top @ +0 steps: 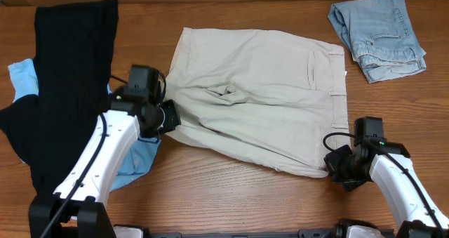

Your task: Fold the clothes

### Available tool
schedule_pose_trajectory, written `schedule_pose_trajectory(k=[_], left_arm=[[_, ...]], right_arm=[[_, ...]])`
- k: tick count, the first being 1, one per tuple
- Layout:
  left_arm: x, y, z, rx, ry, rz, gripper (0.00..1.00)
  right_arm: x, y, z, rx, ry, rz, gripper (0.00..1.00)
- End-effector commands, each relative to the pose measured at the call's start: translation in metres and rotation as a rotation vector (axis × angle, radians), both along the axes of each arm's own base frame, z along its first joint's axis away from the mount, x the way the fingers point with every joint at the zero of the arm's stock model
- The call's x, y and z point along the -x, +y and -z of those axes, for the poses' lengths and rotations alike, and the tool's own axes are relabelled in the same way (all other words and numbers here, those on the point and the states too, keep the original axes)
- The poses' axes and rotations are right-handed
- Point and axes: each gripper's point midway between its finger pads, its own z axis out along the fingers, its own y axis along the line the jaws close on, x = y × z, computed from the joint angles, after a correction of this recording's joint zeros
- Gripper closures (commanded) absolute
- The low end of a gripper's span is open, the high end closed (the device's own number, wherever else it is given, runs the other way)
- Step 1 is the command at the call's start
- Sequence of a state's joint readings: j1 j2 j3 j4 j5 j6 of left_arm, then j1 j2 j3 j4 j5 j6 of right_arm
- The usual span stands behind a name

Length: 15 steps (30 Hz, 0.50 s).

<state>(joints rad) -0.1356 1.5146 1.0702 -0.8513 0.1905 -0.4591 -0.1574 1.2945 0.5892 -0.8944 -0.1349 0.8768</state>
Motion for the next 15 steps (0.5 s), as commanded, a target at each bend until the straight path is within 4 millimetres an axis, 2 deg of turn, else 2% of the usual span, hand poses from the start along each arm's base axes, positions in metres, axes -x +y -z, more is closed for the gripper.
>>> schedule_pose_trajectory(k=[1, 4, 7, 12, 15], left_arm=[[-0.027, 0.017, -0.037, -0.065, -0.094, -0.001, 0.96], [-0.031, 0.024, -0.072, -0.113, -0.115, 0.006, 0.96], [-0.028, 0.033, -0.106, -0.163, -0.124, -0.002, 0.96], [-0.016, 0.043, -0.154, -0.213, -0.146, -0.004, 0.96], [-0.006, 0.044, -0.174, -0.212, -0.161, -0.003, 0.96]], right_arm=[[-0.018, -0.011, -0.025, 0.052, -0.071, -0.040, 0.96], [-0.031, -0.013, -0.065, 0.072, -0.146, -0.091, 0.96], [-0.036, -0.017, -0.115, 0.115, -0.228, -0.114, 0.96], [-0.030, -0.022, -0.194, 0.194, -0.373, -0.174, 0.96], [-0.017, -0.020, -0.222, 0.207, -0.407, -0.191, 0.96]])
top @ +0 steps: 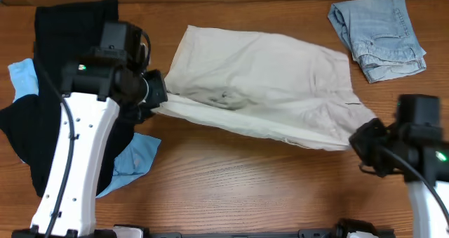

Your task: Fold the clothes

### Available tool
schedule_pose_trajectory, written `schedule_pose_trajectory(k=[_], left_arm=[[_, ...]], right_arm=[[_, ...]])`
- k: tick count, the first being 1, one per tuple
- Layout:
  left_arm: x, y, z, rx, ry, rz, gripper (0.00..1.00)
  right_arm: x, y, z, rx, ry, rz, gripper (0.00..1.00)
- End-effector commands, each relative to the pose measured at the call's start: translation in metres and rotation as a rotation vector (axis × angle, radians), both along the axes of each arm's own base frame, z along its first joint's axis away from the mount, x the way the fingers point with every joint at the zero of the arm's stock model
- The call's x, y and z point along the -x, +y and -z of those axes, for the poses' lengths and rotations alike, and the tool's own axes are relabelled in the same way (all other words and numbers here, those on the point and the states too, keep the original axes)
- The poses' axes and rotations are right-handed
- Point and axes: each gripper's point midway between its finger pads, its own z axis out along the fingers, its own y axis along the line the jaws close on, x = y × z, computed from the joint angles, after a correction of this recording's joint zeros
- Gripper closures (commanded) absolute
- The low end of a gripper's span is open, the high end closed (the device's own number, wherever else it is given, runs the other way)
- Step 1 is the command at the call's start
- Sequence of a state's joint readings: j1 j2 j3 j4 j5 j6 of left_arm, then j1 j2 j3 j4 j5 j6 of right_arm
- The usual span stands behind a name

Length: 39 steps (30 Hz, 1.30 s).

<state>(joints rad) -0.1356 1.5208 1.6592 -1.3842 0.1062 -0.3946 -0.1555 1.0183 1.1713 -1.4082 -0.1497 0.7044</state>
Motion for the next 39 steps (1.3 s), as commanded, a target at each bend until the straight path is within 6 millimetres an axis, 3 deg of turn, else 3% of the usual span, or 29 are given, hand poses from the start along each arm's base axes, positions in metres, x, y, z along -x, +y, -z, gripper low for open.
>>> schedule_pose_trajectory(k=[1, 5, 9, 15, 18, 25, 32, 39], left_arm=[[0.001, 0.030, -0.034, -0.118, -0.097, -0.040, 0.96], [0.019, 0.030, -0.047, -0.111, -0.111, -0.036, 0.96], [0.030, 0.033, -0.050, -0.118, -0.106, -0.037, 0.96], [0.013, 0.033, -0.034, -0.131, -0.106, -0.039, 0.96], [-0.008, 0.028, -0.013, -0.123, -0.105, -0.032, 0.96], [-0.078, 0.002, 0.041, -0.115, -0.172, 0.008, 0.96], [-0.162, -0.030, 0.083, -0.082, -0.321, 0.035, 0.96], [-0.220, -0.067, 0.131, -0.050, -0.442, 0.070, 0.96]], right_arm=[[0.012, -0.018, -0.032, 0.129, -0.058, 0.000, 0.96], [0.033, -0.014, -0.046, 0.128, -0.048, -0.005, 0.96], [0.046, -0.015, -0.045, 0.137, -0.024, 0.000, 0.96], [0.037, -0.029, -0.041, 0.200, 0.005, 0.026, 0.96], [0.026, -0.031, -0.030, 0.198, 0.036, 0.024, 0.96], [-0.001, -0.036, 0.028, 0.176, 0.169, 0.014, 0.96], [-0.053, -0.046, 0.073, 0.177, 0.154, 0.028, 0.96], [-0.103, -0.059, 0.106, 0.190, 0.114, 0.043, 0.96]])
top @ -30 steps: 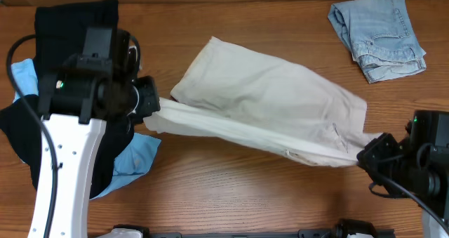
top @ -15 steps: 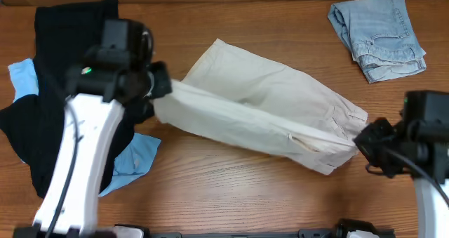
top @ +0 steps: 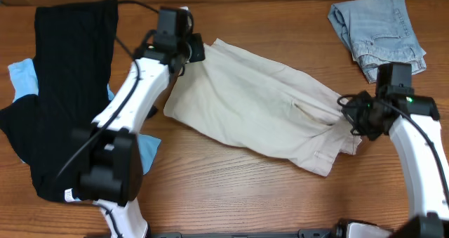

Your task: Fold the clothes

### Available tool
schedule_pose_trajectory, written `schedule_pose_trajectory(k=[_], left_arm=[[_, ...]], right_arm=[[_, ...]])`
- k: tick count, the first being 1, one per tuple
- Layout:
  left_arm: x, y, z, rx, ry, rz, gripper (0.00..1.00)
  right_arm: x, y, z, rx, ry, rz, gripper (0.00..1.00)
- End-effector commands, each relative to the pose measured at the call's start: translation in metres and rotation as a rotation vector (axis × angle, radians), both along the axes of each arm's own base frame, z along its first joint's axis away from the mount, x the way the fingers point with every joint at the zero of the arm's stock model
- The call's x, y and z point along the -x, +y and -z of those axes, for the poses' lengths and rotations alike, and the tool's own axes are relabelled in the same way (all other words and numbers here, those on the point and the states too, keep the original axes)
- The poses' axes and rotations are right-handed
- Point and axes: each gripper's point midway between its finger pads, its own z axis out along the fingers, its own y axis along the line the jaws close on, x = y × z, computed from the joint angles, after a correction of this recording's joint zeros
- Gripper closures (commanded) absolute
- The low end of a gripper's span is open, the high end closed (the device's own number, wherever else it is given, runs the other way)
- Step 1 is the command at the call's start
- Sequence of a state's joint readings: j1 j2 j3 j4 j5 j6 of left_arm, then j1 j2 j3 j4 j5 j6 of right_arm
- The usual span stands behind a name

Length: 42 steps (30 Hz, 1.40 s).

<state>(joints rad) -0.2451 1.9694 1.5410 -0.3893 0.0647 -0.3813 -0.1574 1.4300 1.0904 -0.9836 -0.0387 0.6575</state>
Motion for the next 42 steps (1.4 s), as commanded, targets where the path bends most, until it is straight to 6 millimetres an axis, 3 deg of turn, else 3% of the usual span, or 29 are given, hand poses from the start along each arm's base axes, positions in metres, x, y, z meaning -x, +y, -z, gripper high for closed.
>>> schedule_pose_trajectory(k=[1, 2, 3, 4, 6, 7, 8, 11, 16, 22, 27, 30, 33, 42], left_arm=[[-0.020, 0.008, 0.028, -0.076, -0.033, -0.041, 0.96], [-0.025, 0.004, 0.032, -0.071, -0.049, -0.036, 0.96], [-0.030, 0.000, 0.035, -0.066, -0.067, -0.032, 0.90], [-0.035, -0.004, 0.036, -0.060, -0.087, -0.029, 0.75], [-0.044, -0.009, 0.036, -0.051, -0.130, -0.027, 0.46], [-0.047, -0.010, 0.032, -0.050, -0.152, -0.022, 0.38], [-0.050, -0.010, 0.027, -0.055, -0.176, -0.014, 0.30], [-0.058, -0.011, 0.009, -0.084, -0.231, 0.022, 0.00], [-0.049, -0.002, -0.016, -0.184, -0.169, 0.097, 0.00], [-0.018, 0.023, -0.043, -0.266, 0.005, 0.143, 0.00], [-0.007, 0.039, -0.053, -0.272, 0.068, 0.126, 0.00], [-0.007, 0.041, -0.054, -0.270, 0.067, 0.124, 0.00], [-0.009, 0.040, -0.055, -0.272, 0.060, 0.128, 0.00], [-0.008, 0.054, -0.053, -0.265, 0.077, 0.116, 0.00]], right_arm=[[-0.010, -0.025, 0.019, 0.084, 0.027, 0.047, 0.96], [-0.017, -0.026, 0.025, 0.084, 0.022, 0.047, 0.92], [-0.023, -0.027, 0.030, 0.086, 0.015, 0.047, 0.81], [-0.030, -0.029, 0.035, 0.088, 0.006, 0.047, 0.71], [-0.043, -0.031, 0.043, 0.094, -0.017, 0.037, 0.39], [-0.049, -0.032, 0.045, 0.100, -0.032, 0.025, 0.30], [-0.053, -0.033, 0.044, 0.105, -0.044, 0.018, 0.21], [-0.055, -0.034, 0.037, 0.108, -0.057, 0.020, 0.08], [-0.027, -0.038, 0.013, 0.090, 0.043, 0.011, 0.00], [0.014, -0.048, 0.018, 0.064, 0.181, -0.060, 0.00], [-0.001, -0.054, 0.015, -0.010, 0.077, -0.093, 0.00], [-0.023, -0.055, 0.007, -0.045, -0.048, -0.150, 0.00], [-0.030, -0.061, 0.002, -0.049, -0.092, -0.139, 0.00], [0.013, -0.055, 0.010, -0.137, 0.073, -0.091, 0.00]])
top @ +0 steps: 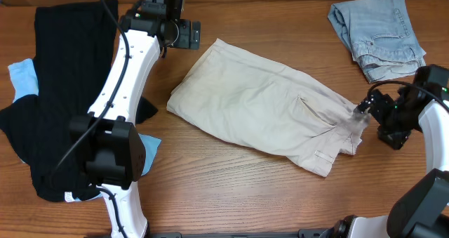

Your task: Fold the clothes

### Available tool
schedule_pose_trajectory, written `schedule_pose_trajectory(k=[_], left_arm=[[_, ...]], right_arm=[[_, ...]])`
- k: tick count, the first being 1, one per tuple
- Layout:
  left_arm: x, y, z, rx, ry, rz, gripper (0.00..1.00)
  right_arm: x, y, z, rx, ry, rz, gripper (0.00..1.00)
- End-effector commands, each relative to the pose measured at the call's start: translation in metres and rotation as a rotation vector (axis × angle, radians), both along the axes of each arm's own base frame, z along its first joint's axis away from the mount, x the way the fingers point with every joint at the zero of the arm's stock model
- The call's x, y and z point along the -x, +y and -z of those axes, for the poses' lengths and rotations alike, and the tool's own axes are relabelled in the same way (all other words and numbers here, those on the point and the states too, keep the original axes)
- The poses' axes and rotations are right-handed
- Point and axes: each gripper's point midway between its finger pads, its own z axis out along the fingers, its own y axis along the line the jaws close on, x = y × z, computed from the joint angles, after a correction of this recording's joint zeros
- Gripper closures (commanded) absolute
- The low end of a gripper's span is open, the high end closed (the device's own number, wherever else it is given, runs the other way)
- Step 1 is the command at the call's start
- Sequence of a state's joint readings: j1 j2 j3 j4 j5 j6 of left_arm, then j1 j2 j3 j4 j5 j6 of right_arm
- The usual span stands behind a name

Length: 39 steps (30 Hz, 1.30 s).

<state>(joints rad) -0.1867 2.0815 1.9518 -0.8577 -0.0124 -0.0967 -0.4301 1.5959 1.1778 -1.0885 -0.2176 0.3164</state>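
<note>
The beige shorts (266, 111) lie folded in half, as a long slanted band across the middle of the table. My left gripper (192, 36) hovers just off their far left corner, jaws apart and holding nothing. At the right end of the shorts is my right gripper (365, 109). Its tips sit right at the cloth's edge near the waistband and look open, with no cloth lifted.
A black garment (70, 69) is spread along the left side, over a light blue one (24, 80). Folded light denim shorts (379, 34) sit at the far right corner. Bare wooden table (231, 189) runs along the front.
Both grippers have let go of the shorts. The left one now sits slightly further back and left of the corner. The right one has drawn back to the right, off the cloth's edge.
The shorts lay flat, with both grippers at their near edge. That edge was then held up off the table. Later both grippers were at the far side with the near half laid over the far half. Now the folded shorts lie released.
</note>
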Motion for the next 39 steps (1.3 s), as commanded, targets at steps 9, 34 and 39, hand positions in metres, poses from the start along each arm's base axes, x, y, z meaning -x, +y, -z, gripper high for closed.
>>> schedule_pose_trajectory(k=[9, 34, 39], left_arm=[[0.002, 0.030, -0.012, 0.045, 0.008, -0.022, 0.00], [0.014, 0.028, -0.006, 0.041, 0.061, 0.015, 0.00], [0.015, 0.027, -0.005, 0.041, 0.063, 0.017, 0.00]], right_arm=[[-0.043, 0.001, -0.048, -0.039, -0.250, -0.091, 0.00], [0.038, 0.041, 0.057, -0.049, 0.069, -0.122, 0.00], [0.038, 0.041, 0.085, -0.042, 0.050, -0.099, 0.00]])
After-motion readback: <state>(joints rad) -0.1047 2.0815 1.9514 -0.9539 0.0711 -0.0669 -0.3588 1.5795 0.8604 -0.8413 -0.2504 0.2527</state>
